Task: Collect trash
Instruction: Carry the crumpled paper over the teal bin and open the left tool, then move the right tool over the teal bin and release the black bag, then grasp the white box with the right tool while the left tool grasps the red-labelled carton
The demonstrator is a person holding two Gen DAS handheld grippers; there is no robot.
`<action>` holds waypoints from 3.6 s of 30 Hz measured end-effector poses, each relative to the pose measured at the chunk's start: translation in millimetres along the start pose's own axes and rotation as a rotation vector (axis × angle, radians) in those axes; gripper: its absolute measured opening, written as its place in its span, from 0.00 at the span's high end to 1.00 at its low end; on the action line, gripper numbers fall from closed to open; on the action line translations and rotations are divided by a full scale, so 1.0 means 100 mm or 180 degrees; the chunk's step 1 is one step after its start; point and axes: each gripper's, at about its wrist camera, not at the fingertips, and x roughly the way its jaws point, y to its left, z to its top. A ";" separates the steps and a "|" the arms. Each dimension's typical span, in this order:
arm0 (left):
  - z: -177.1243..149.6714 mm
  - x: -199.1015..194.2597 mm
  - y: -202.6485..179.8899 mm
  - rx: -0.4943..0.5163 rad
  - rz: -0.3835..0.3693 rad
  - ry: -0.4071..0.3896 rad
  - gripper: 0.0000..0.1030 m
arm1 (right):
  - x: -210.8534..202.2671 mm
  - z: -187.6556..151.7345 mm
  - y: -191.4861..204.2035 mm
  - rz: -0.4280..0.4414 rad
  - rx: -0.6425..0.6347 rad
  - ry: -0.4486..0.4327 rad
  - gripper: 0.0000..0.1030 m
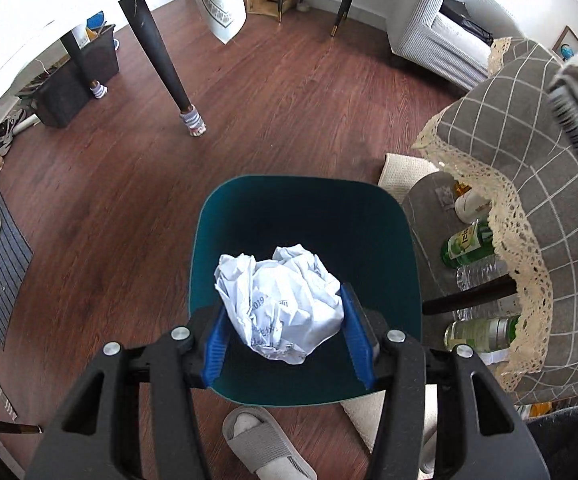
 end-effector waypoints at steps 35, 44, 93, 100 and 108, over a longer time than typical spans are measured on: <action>0.10 -1.34 0.34 -0.0104 -0.0145 -0.1197 0.36 | 1.71 -0.45 0.14 -0.0109 0.0044 0.0985 0.95; 0.11 -1.80 0.19 0.0103 -0.0171 -0.1533 0.50 | 1.90 -0.63 0.26 -0.0057 -0.0110 0.1160 0.49; 0.26 -2.52 -1.43 0.0618 -0.0847 -0.2119 0.32 | -1.61 -0.57 -0.71 -0.0762 -0.0097 -0.0917 0.33; 0.37 -2.21 -1.90 0.0809 -0.1152 -0.1808 0.28 | -1.94 -0.80 -1.16 -0.1038 0.0179 -0.1027 0.31; 0.44 -1.77 -2.33 0.0929 -0.1296 -0.1467 0.28 | -2.16 -1.02 -1.60 -0.1175 0.0505 -0.1096 0.22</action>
